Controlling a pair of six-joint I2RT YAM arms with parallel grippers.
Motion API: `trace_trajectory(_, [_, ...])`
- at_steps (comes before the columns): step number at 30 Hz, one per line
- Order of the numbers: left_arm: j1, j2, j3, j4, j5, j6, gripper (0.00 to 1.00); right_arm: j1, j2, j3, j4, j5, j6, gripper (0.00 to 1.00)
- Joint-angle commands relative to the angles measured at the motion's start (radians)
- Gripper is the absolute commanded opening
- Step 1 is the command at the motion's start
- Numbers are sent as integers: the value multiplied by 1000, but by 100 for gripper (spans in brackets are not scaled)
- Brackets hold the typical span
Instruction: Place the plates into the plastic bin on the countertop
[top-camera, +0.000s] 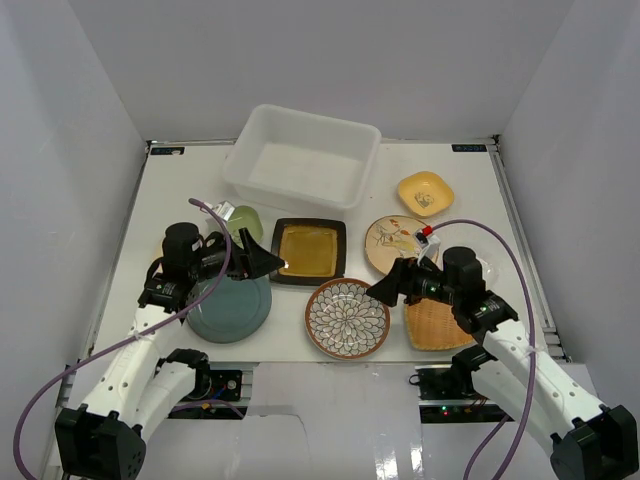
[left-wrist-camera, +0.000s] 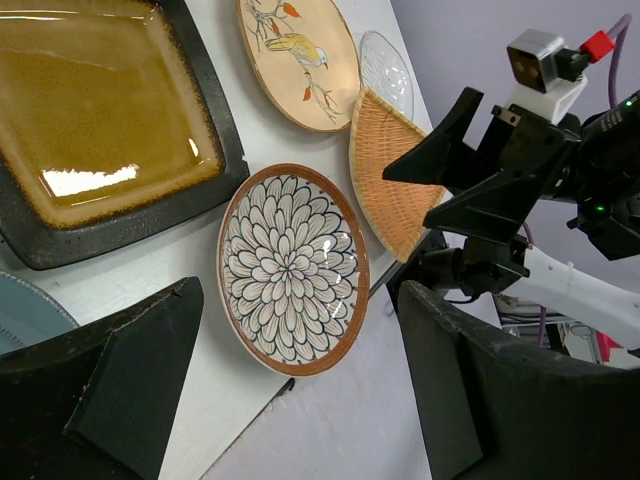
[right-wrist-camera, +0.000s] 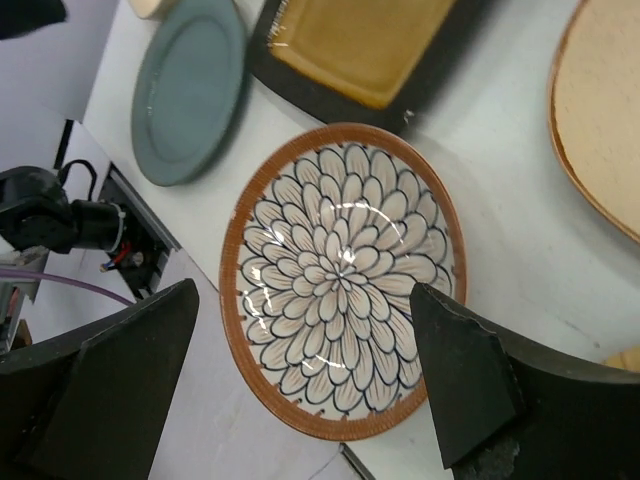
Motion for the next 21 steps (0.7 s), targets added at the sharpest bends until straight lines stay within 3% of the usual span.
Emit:
trace_trajectory(1, [0, -6, 17, 14, 35, 18, 89, 7, -43, -17, -140, 93, -19, 93])
trace_trajectory(5, [0, 11, 35, 40, 106, 63, 90, 6, -21, -32, -173, 118, -2, 92])
trace_trajectory(8, [0, 8, 38, 40, 133, 112, 91, 6, 8, -24, -170, 150, -8, 84])
trace_trajectory(9, [0, -3, 30, 40, 154, 125, 97, 6, 35, -9, -167, 159, -23, 82])
trace_trajectory(17, [-43, -77, -72, 60, 142, 166, 98, 6, 230, 61, -139, 230, -129, 85])
trace_trajectory(21, [-54, -91, -68, 56, 145, 172, 98, 7, 319, 78, -95, 164, -158, 85])
